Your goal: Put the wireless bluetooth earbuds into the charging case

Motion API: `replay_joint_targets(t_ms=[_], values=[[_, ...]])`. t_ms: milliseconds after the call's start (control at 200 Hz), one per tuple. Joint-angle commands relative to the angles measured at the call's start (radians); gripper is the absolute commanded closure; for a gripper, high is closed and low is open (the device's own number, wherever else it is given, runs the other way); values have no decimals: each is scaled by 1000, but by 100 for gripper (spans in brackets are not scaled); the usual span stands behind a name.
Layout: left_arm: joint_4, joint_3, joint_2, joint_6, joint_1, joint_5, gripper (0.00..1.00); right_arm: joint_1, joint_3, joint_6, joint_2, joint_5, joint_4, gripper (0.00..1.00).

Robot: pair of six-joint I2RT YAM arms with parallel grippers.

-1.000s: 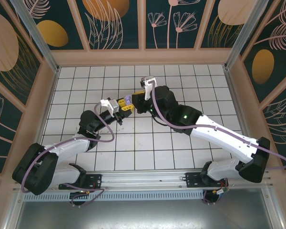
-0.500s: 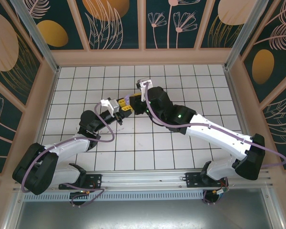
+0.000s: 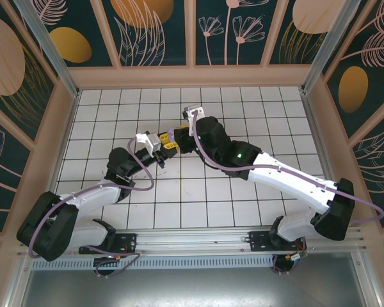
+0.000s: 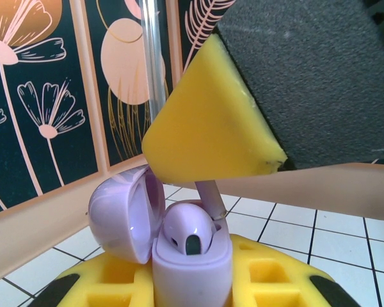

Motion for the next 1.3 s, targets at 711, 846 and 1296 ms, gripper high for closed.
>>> replay_joint_targets(t_ms=[711,846,1296], values=[[24,50,-20,16,-10,22,100,52,17,-34,81,36,-91,85],[20,51,-20,20,-10,25,100,57,27,-25,97,55,-102,85],[17,46,-33,21,-11,27,100,16,39,206,46,45,-113,87]])
